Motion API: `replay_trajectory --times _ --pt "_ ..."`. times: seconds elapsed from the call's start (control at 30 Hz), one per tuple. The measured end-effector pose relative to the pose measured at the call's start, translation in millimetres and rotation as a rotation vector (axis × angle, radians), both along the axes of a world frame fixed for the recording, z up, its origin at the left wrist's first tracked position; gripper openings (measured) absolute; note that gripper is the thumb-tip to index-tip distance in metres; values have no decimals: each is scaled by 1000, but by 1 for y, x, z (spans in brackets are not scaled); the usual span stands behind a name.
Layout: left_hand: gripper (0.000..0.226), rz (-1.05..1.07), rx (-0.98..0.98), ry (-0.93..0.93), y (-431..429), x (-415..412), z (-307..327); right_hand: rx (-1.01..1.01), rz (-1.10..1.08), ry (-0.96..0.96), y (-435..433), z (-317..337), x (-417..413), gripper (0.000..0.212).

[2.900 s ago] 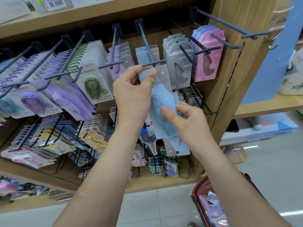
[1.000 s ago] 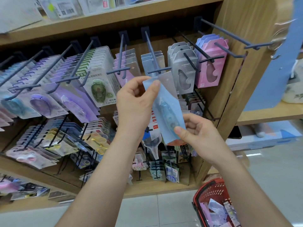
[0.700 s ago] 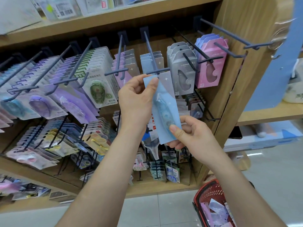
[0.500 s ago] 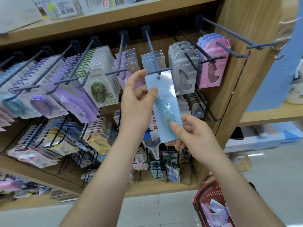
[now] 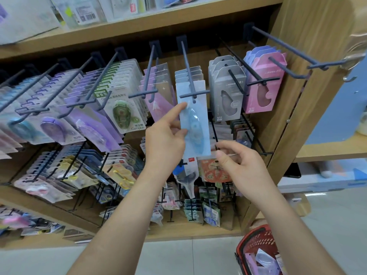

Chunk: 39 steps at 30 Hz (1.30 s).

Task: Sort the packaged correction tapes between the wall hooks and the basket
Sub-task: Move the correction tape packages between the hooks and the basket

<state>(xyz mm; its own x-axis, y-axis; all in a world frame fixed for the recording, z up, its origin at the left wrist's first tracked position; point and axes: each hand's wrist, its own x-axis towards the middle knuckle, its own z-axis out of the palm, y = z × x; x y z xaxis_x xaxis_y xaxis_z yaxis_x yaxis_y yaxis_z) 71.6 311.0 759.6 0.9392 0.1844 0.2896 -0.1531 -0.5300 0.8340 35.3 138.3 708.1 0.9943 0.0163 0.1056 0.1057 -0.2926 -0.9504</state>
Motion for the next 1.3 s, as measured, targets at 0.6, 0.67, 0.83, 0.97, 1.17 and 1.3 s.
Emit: replay_trajectory --times 0.6,0.67,0.83,0.97,1.17,1.3 --pt "20 -87 265 -247 6 -15 -36 -149 -257 49 -59 -17 -53 26" --pt "19 -213 250 -188 10 -25 -46 -215 -303 64 -63 -18 -71 29" --pt "18 -552 325 -166 8 -46 -80 -440 -431 191 -72 -37 -127 17" --pt "18 -778 421 -122 -9 -59 -122 -596 -515 382 -83 -72 -184 15" --pt "23 -1062 490 -12 -64 -83 -190 -499 -687 719 -98 -138 -278 22" --pt "25 -1204 577 188 -120 -97 -250 -249 -876 855 -113 -194 -324 28"
